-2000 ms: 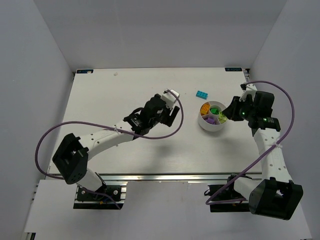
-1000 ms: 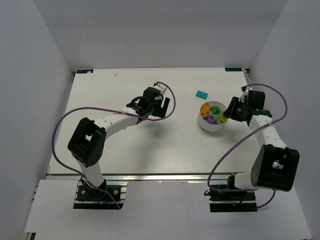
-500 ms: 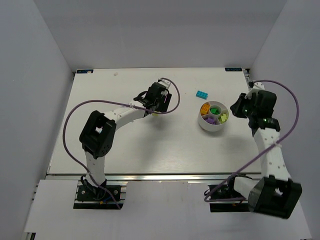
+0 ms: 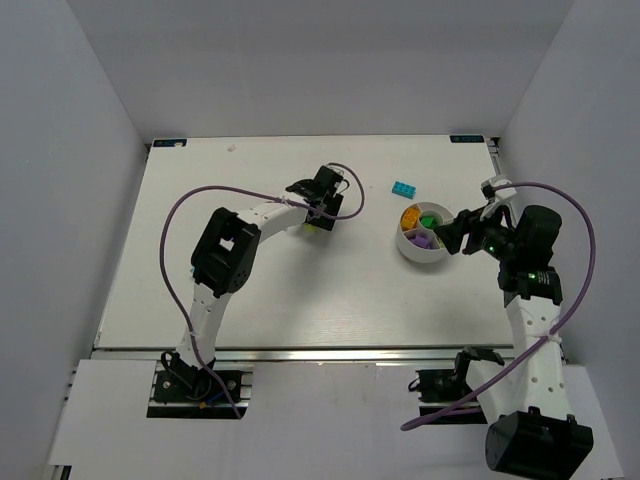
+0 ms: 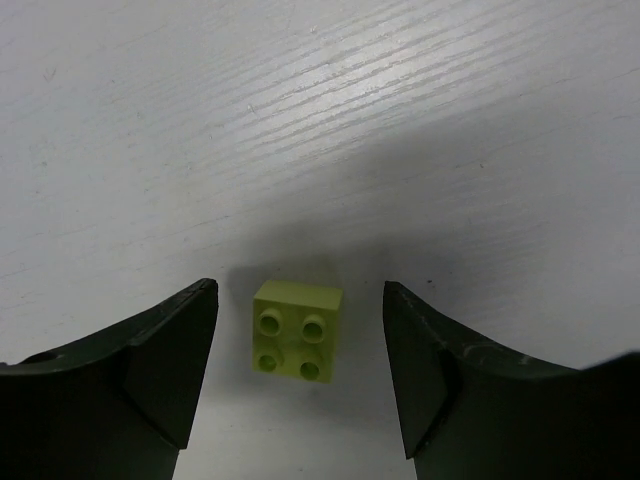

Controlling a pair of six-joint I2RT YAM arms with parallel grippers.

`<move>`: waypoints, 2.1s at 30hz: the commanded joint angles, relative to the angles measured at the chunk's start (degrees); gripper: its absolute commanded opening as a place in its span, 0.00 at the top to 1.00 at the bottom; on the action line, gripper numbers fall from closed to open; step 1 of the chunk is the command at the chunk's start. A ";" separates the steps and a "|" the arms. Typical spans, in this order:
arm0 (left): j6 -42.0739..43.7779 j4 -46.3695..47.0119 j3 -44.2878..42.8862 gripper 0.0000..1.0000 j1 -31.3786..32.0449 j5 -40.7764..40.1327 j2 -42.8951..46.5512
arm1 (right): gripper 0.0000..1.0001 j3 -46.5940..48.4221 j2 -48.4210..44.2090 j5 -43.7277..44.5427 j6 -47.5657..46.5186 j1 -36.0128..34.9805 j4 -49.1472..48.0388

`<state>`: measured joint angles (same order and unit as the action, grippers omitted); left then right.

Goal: Sort the legos into containers by color

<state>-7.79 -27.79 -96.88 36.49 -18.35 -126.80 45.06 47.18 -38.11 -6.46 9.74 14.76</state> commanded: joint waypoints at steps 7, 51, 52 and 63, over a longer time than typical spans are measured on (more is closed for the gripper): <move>-1.52 -4.72 -2.17 0.47 -0.81 2.08 0.68 | 0.38 -1.20 -0.25 -1.18 0.92 1.16 -2.99; 20.53 35.62 23.85 0.78 14.04 45.68 31.27 | 0.27 20.16 35.00 -25.00 13.05 -15.71 19.51; 20.80 35.18 23.50 0.78 14.05 45.51 31.00 | 0.27 20.24 35.09 -25.17 13.14 -15.71 19.43; 21.85 33.94 21.21 0.56 15.10 38.66 29.77 | 0.97 20.33 34.39 -20.43 11.12 -15.80 21.09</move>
<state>12.91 6.00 -73.28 51.72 24.49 -98.13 63.70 82.24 -59.20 6.04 -5.82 33.91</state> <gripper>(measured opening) 0.468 0.363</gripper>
